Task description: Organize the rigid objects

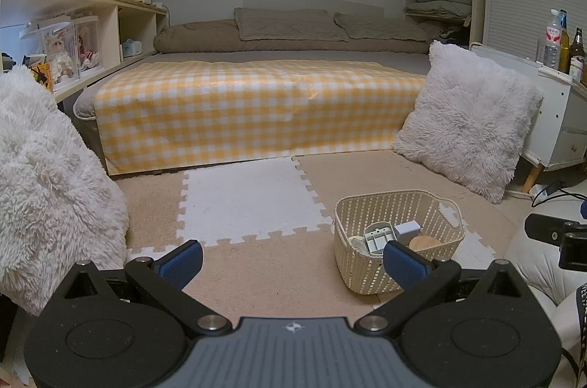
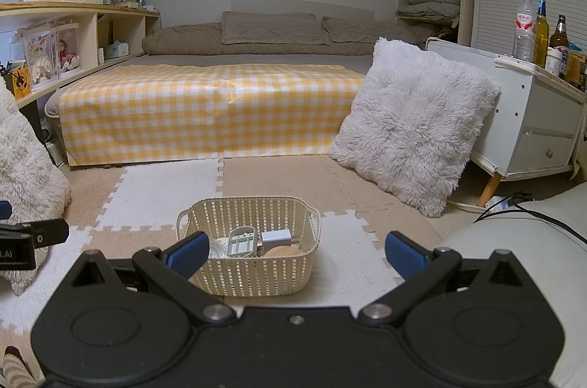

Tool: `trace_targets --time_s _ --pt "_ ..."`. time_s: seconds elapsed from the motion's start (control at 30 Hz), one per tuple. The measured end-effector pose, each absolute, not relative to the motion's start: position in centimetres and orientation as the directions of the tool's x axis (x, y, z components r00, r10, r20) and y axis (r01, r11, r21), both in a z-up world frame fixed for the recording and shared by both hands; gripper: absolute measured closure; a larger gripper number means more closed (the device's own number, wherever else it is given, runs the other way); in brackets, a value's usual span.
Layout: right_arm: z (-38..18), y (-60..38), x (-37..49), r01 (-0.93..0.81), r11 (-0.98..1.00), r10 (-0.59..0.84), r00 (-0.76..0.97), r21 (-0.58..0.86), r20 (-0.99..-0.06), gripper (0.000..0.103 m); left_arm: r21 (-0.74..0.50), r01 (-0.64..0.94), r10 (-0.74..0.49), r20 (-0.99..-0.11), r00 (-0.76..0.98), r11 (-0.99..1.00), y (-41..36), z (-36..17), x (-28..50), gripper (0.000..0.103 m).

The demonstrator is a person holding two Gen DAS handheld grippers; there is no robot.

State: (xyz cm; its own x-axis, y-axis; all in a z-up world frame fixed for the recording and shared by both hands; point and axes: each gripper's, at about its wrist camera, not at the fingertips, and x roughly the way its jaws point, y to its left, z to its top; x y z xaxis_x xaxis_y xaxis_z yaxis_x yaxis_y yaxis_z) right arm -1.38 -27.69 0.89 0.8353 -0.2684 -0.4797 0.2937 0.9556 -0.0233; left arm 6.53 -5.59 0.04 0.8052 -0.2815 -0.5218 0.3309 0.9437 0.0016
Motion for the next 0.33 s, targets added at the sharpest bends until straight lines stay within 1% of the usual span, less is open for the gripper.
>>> trace_targets --time_s 0.33 --pt "0.89 -27.73 -1.4 0.294 0.956 -0.269 0.835 -0.024 -0.48 0.0 0.003 0.331 -0.28 -0.524 0.804 0.944 -5.61 0.09 6.58 0.0"
